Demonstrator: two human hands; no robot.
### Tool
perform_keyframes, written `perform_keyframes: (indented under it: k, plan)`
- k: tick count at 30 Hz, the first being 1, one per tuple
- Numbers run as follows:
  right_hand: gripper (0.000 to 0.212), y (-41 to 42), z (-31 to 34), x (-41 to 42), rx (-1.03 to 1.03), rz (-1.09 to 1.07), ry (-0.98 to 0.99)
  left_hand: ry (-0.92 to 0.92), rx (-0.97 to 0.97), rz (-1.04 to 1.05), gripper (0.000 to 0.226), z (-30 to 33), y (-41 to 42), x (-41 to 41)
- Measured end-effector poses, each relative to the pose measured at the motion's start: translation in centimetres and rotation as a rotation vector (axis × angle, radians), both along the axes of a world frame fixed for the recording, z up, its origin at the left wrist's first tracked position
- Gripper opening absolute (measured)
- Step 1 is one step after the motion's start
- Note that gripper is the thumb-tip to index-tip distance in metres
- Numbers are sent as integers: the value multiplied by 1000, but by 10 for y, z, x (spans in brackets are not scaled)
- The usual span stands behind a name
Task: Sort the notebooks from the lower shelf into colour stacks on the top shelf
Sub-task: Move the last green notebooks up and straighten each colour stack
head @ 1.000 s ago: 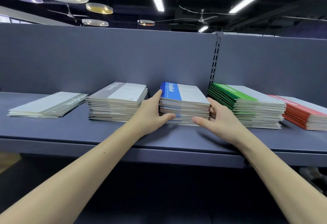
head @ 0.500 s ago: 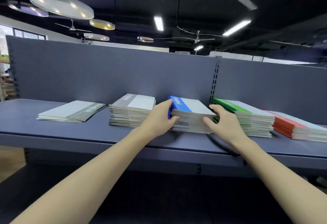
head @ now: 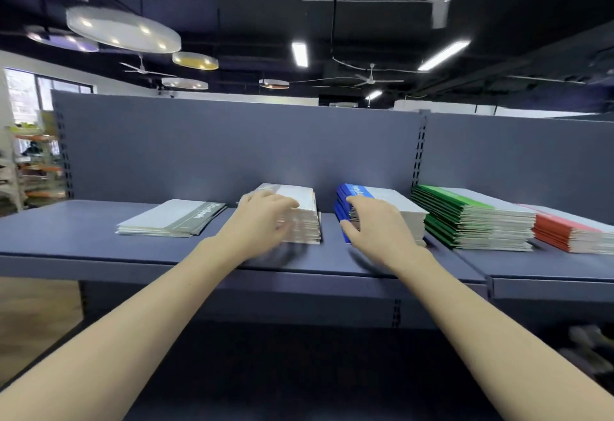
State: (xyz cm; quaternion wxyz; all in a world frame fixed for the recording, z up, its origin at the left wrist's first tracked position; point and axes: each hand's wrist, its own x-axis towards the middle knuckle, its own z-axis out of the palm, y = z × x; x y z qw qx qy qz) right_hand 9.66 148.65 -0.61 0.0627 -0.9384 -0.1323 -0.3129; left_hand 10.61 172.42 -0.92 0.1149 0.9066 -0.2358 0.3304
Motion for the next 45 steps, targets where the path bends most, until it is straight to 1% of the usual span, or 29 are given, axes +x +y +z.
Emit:
perform_keyframes:
  k: [2, 4, 6, 7, 8, 10, 11, 14, 16, 18, 22, 28, 30, 33, 38, 42, 45]
  plan:
    - [41, 1, -3, 5, -13, 2, -10, 50, 53, 16, 35, -6, 6, -2]
    - [42, 3, -6, 6, -6, 37, -58, 17, 48, -10, 36, -12, 6, -2]
    - [41, 11, -9, 5, 17, 158, -132, -29, 18, 9, 39, -15, 6, -1]
    - [39, 17, -10, 4, 24, 227, -172, -38, 3, 55, 41, -16, 6, 2]
    - [38, 25, -9, 1, 30, 286, -173, -27, -9, 117, 45, -16, 6, 5]
    - [41, 42, -5, -5, 71, 355, -81, 47, -31, 231, 57, -14, 9, 12]
    - [44, 51, -3, -6, 106, 361, 4, 99, -63, 240, 63, -14, 11, 15]
    - [48, 69, 2, -3, 210, 260, 253, 219, -215, 117, 69, -18, 23, 24]
    - [47, 73, 3, 3, 268, 215, 345, 234, -260, 59, 70, -21, 27, 27]
    - [46, 74, -2, 9, 318, 191, 388, 238, -311, 50, 74, -21, 27, 29]
    - [45, 76, -15, 17, 393, 166, 367, 278, -376, 98, 89, -21, 26, 30]
    - [48, 75, -19, 24, 470, 173, 362, 259, -427, 73, 92, -23, 28, 37]
    - [47, 73, -20, 26, 467, 173, 355, 254, -428, 72, 93, -21, 28, 38]
    - [46, 72, -20, 28, 439, 189, 355, 249, -407, 72, 91, -20, 29, 38]
    - [56, 72, -20, 25, 393, 197, 370, 259, -366, 86, 88, -21, 28, 36]
    - [57, 73, -20, 22, 434, 205, 370, 258, -340, 92, 83, -22, 24, 34]
    - [66, 73, -22, 19, 381, 199, 393, 266, -353, 72, 83, -23, 25, 30]
